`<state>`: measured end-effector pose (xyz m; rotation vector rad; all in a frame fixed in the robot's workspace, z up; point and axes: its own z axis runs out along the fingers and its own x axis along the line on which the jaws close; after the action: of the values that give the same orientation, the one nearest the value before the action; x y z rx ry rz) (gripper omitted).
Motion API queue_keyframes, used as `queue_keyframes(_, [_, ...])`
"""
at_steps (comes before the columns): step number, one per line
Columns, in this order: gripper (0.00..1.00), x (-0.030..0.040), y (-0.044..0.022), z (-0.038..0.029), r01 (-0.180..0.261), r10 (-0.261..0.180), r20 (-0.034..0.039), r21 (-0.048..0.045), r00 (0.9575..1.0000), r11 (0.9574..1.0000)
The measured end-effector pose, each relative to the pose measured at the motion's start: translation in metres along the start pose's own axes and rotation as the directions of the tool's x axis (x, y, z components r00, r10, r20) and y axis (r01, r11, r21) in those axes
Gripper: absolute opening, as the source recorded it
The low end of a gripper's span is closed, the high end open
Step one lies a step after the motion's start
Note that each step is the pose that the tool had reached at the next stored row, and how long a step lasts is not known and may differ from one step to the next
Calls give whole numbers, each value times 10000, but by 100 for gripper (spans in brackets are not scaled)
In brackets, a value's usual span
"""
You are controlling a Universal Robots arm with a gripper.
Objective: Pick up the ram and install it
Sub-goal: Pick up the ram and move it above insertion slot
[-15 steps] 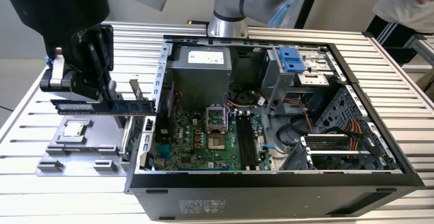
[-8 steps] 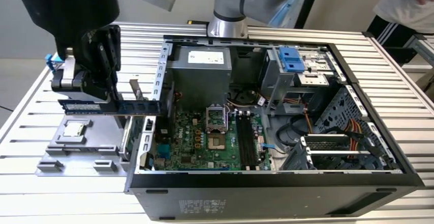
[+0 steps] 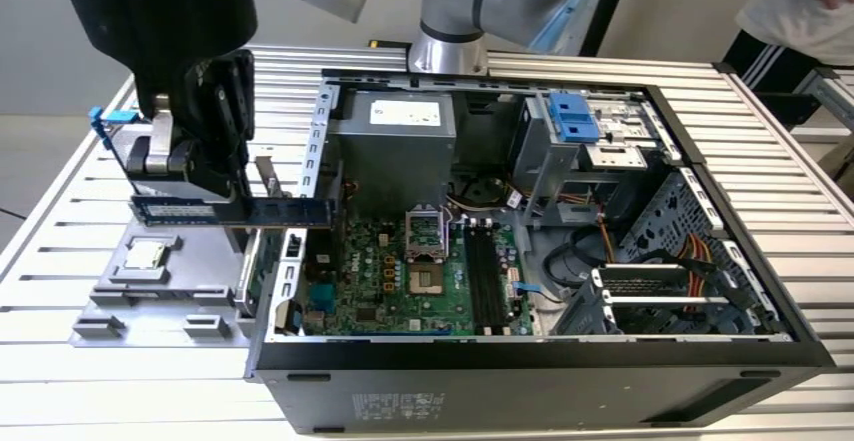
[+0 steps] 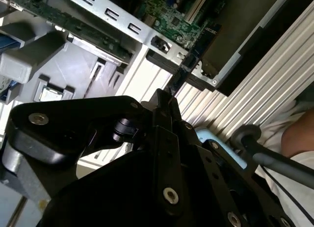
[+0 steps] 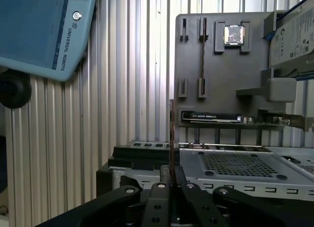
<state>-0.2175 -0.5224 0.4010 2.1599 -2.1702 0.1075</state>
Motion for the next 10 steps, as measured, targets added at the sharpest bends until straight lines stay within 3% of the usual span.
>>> queue_keyframes(10, [0, -1, -155, -1, 0, 0, 0, -4, 10000, 10000])
